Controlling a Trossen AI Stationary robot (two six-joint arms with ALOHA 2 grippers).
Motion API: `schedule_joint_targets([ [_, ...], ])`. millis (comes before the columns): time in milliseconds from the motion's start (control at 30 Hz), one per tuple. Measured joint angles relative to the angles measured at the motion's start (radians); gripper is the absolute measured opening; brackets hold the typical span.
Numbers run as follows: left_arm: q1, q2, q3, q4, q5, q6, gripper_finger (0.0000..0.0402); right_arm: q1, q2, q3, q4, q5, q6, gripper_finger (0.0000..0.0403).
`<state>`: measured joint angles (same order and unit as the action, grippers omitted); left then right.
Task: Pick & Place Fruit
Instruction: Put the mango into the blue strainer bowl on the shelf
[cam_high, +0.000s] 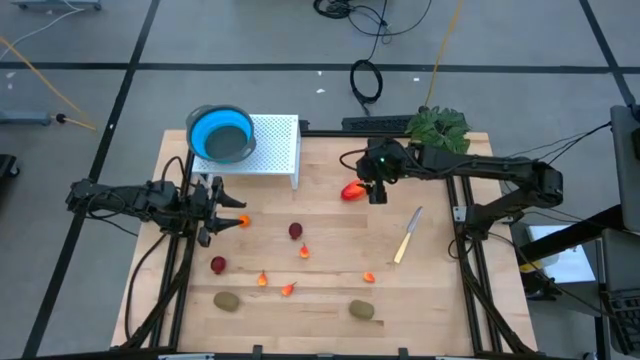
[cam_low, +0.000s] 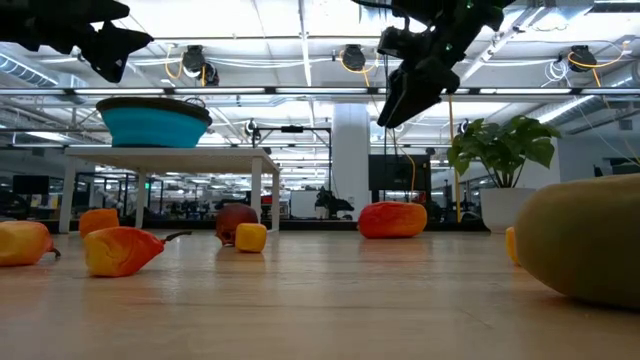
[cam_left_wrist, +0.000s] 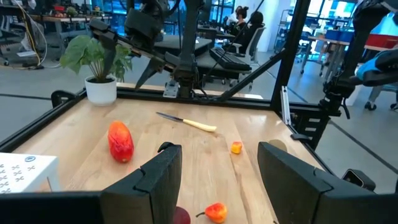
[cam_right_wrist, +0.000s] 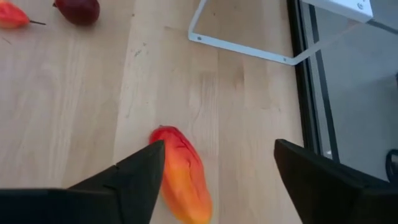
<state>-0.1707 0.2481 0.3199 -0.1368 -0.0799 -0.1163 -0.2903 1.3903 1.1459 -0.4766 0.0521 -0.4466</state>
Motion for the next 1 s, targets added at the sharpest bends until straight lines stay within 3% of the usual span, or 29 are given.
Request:
schedule_joint_targets([
  [400, 0.0, 0.0, 0.001, 0.012, 0.0, -0.002, 0.0209, -0.017, 0.0, -0.109, 0.069, -0.008, -0.06, 0.0352],
  [1000, 0.0, 0.0, 0.001, 0.029, 0.0, -0.024, 0.0209, -0.071, 0.149, -0.124, 0.152, -0.089, -0.073, 0.0355],
])
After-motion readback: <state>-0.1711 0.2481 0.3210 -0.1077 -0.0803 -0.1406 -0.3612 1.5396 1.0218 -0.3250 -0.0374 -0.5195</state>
